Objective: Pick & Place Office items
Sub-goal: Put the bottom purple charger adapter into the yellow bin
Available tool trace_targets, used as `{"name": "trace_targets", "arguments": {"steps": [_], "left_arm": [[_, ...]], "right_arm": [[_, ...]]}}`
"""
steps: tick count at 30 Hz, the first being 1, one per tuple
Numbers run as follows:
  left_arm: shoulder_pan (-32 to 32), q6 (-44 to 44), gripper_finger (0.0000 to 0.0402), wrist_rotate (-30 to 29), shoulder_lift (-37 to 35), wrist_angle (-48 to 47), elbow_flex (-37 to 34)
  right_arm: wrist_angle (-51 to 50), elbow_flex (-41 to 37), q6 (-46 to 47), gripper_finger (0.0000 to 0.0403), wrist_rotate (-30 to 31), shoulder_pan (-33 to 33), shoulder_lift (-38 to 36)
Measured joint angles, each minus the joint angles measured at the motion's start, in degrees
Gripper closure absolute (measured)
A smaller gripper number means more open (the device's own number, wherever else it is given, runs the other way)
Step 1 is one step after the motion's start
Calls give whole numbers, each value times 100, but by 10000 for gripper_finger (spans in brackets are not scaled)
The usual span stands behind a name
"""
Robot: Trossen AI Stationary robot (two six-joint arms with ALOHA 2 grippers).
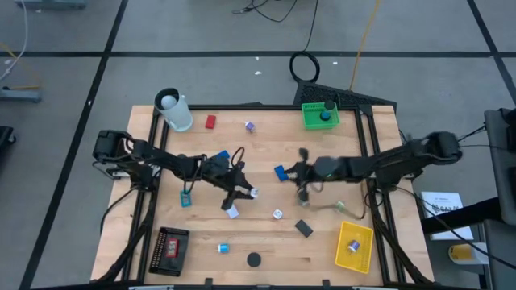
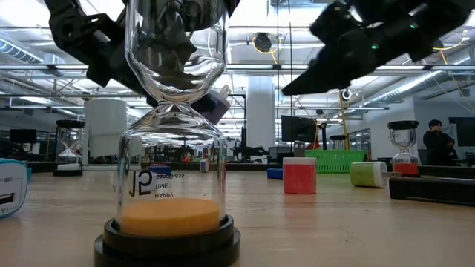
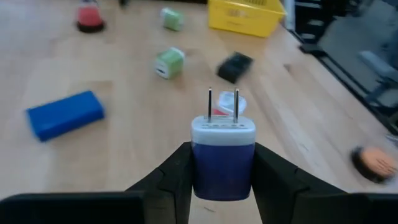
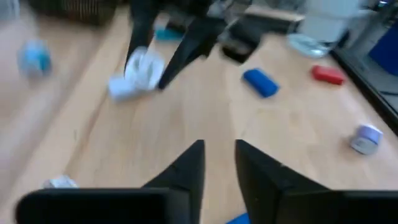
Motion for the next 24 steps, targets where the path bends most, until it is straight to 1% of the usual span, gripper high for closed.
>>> {"name": "trace_targets", "arguments": {"steps": [2, 5, 9, 12, 14, 16, 22, 24], "left_arm": [[-6, 81, 272, 212, 59, 28, 0], [-4, 122, 272, 302, 95, -49, 0], [-16, 267, 272, 556, 95, -81, 0], [-22, 314, 272, 672, 93, -76, 0], [-17, 270, 272, 662, 93, -98, 0], [-15, 266, 272, 656, 93, -85, 0], [-17, 231, 272, 655, 93, -89, 0], [-17, 231, 272, 655, 93, -88, 0]], "right_arm": [[-425, 423, -374, 283, 181, 230, 498], [-777, 996, -716, 232, 389, 538, 1032], [-891, 1538, -1230, 166, 705, 868, 1435], [-944, 1857, -1619, 133, 684, 989, 1669], [-978, 2056, -1857, 122, 684, 1034, 1820], [-1040, 2258, -2033, 121, 681, 1056, 2015], [-1249, 2973, -2673, 139, 696, 1052, 2597], [-1511, 3153, -2855, 145, 840, 1052, 2694]]}}
